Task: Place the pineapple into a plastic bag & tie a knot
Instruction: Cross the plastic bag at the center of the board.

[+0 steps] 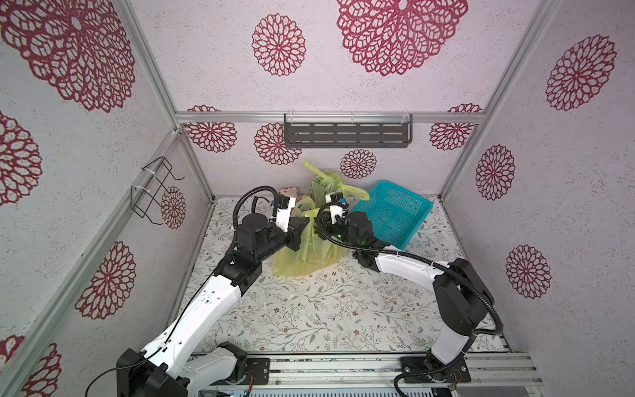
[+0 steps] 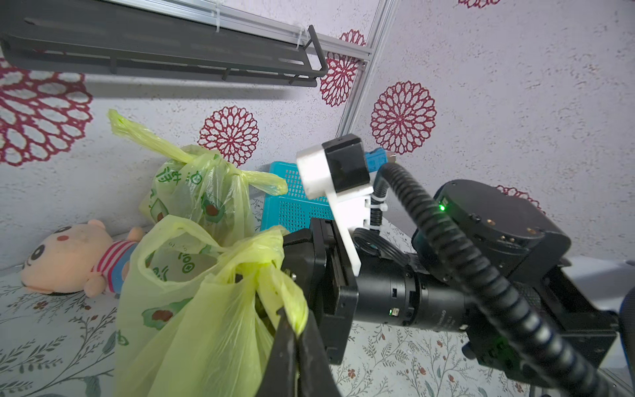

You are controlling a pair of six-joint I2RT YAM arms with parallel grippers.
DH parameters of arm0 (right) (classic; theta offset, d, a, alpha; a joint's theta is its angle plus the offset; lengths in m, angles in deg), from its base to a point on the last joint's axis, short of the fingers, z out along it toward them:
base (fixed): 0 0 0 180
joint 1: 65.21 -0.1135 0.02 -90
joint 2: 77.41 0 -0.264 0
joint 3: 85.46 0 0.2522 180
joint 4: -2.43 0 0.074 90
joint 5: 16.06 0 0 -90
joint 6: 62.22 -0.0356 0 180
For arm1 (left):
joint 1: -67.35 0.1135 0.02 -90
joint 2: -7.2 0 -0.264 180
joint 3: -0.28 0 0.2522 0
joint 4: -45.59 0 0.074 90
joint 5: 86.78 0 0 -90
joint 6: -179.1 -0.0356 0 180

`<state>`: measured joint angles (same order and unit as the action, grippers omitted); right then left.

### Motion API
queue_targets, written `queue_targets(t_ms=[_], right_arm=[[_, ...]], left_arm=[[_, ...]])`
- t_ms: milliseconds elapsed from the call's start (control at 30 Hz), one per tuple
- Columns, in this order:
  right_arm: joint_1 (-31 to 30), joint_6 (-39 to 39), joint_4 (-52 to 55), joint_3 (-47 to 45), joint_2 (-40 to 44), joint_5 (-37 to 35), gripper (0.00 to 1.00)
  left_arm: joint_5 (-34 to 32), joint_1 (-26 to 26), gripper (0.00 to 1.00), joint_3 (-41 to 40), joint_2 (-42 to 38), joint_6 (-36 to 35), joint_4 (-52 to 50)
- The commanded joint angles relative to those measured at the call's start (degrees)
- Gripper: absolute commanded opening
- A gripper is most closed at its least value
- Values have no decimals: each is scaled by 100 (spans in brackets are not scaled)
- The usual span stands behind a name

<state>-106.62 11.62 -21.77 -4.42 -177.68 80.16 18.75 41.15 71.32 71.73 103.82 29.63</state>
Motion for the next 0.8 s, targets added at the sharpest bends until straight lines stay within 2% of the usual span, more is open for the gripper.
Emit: queue_targets(t_ms=[0,133,267,433,533,600,767], right_arm=[[-15,-46,-1037,-176,137,163,0],[-92,138,-924,-172,5,748,0],[-148,257,-909,-36,-218,736,0],[-41,249,-1005,141,-499,-462,0],[66,6,-1393,162,-580,-769,0],[106,-118,-1372,300,-599,-607,0],[108,-365,-1153,466,-490,335,0]], left_arm=[[-15,44,0,-79,-110,66,145],[-8,34,0,-91,-85,66,200],[38,41,0,-50,-38,84,220],[75,34,0,-93,-146,118,167],[71,35,0,-269,-306,136,158],[88,44,0,-401,-431,166,94],[108,44,0,-794,-732,198,-39]])
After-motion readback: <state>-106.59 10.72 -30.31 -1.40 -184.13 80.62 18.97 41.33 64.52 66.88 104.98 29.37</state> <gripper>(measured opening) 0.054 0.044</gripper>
